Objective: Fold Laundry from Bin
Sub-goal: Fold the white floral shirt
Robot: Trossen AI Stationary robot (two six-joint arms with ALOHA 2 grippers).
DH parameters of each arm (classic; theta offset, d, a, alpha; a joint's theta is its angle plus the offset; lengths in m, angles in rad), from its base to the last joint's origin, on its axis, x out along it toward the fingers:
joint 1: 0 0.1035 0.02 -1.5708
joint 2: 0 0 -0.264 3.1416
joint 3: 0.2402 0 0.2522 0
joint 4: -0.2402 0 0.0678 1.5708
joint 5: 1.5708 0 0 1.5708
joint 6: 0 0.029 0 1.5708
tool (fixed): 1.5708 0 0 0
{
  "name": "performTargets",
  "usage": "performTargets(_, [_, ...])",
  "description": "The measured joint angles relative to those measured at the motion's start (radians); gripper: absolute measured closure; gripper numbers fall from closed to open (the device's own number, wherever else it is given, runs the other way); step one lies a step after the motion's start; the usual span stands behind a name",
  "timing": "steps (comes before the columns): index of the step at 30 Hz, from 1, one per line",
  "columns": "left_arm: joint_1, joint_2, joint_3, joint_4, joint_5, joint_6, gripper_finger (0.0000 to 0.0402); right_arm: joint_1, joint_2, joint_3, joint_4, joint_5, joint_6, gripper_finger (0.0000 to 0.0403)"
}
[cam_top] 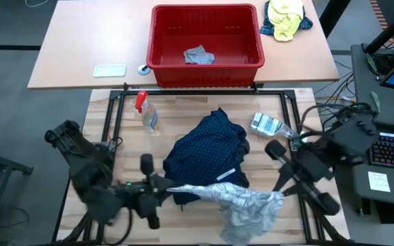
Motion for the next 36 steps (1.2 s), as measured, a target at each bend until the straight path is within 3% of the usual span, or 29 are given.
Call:
performTargets(5, [-0.010, 0.007, 0.141, -0.008, -0.002, 0.068, 0.0401, 0.005, 0.000, 0.040, -0.111, 0.053, 0.016, 0.0391])
performTargets(9, [-0.008, 0.008, 0.227, -0.025, -0.040, 0.081, 0.0401, 0.004, 0.000, 0.046, -0.339, 0.248, 0.065, 0.0391])
performTargets(13, [-0.008, 0.008, 0.271, -0.047, -0.207, 0.083, 0.0401, 0.003, 0.001, 0.051, -0.562, 0.443, 0.133, 0.0390])
performTargets(18, [0.026, 0.009, 0.282, -0.122, -0.283, 0.062, 0.0401, -0.020, 0.007, 0.017, -0.639, 0.698, 0.136, 0.0390])
performTargets(25, [0.116, 0.013, 0.280, -0.270, -0.288, -0.054, 0.0401, -0.131, 0.058, 0.003, -0.675, 0.700, 0.069, 0.0390])
performTargets(29, [0.166, 0.020, 0.278, -0.317, -0.243, -0.093, 0.0401, -0.204, 0.094, 0.003, -0.779, 0.570, 0.125, 0.0384])
performTargets(33, [0.209, 0.021, 0.278, -0.317, -0.135, -0.111, 0.0401, -0.261, 0.126, -0.010, -0.834, 0.541, 0.183, 0.0348])
performTargets(36, [0.230, 0.021, 0.278, -0.330, -0.117, -0.113, 0.0401, -0.272, 0.126, -0.016, -0.838, 0.498, 0.145, 0.0307])
